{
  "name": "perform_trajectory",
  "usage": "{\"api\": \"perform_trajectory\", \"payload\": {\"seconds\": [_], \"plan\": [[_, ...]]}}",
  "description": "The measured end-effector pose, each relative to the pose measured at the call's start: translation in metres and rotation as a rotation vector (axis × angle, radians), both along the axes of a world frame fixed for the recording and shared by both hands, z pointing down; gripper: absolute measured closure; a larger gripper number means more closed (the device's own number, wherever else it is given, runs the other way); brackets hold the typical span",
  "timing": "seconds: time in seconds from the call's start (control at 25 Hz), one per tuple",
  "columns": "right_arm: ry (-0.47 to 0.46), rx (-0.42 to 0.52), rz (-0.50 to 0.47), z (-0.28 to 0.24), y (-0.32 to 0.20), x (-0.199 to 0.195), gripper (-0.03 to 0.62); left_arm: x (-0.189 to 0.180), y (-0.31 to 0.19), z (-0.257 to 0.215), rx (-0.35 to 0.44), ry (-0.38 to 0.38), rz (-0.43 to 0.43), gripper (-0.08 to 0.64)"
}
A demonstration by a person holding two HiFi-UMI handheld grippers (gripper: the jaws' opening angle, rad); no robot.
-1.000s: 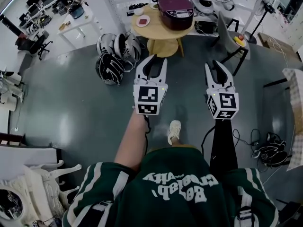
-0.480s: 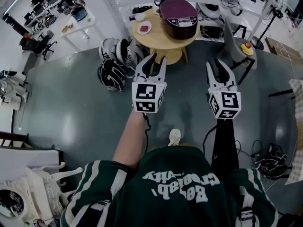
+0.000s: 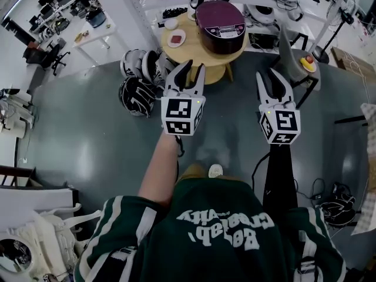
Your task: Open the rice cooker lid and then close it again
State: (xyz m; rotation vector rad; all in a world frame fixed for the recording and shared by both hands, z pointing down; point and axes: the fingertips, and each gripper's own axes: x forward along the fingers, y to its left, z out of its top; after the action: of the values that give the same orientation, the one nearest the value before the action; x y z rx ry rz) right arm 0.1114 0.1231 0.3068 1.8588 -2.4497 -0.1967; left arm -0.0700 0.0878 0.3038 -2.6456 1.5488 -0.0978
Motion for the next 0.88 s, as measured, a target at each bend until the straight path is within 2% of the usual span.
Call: {"api": "perform_trajectory", "payload": {"seconds": [0.4, 0.56, 0.88], "plan": [[-0.011, -0.009, -0.004, 0.008, -0.05, -0.013, 0.449, -0.012, -0.042, 0.005, 0.008, -0.006, 0.002, 0.457], [0.004, -0.004, -0.01, 0.009, -0.085, -0.022, 0.446, -0.015, -0.075, 0.0, 0.026, 0.01, 0.013, 0.457], [0.023, -0.022, 0.013, 0.012, -0.174, -0.022, 0.44, -0.007, -0.167, 0.006, 0.028, -0.008, 0.056, 0.455]]}}
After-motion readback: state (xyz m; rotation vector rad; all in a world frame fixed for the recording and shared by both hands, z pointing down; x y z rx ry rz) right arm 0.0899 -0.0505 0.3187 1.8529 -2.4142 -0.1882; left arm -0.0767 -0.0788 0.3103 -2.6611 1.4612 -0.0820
